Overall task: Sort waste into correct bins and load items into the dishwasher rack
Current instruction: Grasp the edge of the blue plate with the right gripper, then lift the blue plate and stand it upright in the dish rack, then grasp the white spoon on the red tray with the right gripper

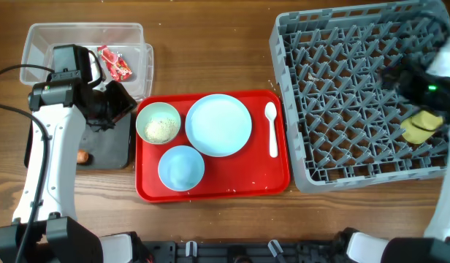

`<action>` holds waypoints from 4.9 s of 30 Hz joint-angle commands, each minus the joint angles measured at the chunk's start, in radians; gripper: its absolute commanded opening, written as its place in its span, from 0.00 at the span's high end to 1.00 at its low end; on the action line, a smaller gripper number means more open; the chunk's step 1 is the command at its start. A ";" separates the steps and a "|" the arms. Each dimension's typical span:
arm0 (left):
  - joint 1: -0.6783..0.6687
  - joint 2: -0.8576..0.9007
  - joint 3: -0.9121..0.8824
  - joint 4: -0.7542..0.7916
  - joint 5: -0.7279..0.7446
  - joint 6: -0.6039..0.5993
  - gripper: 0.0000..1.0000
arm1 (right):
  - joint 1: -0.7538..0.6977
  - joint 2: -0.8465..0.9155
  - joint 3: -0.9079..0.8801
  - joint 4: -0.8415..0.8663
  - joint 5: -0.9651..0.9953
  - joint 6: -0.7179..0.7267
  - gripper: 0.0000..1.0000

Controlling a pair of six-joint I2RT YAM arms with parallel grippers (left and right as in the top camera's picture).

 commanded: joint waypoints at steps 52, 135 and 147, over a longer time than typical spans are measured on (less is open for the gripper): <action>0.005 -0.013 0.008 -0.037 -0.091 0.006 0.31 | 0.620 0.008 0.094 0.418 1.141 -0.092 0.96; 0.005 -0.012 0.008 -0.031 -0.091 0.002 0.24 | 0.844 0.591 -0.153 0.212 0.383 0.380 0.29; 0.005 -0.012 0.008 -0.033 -0.091 0.002 0.24 | 0.848 0.591 -0.154 0.232 0.362 0.364 0.80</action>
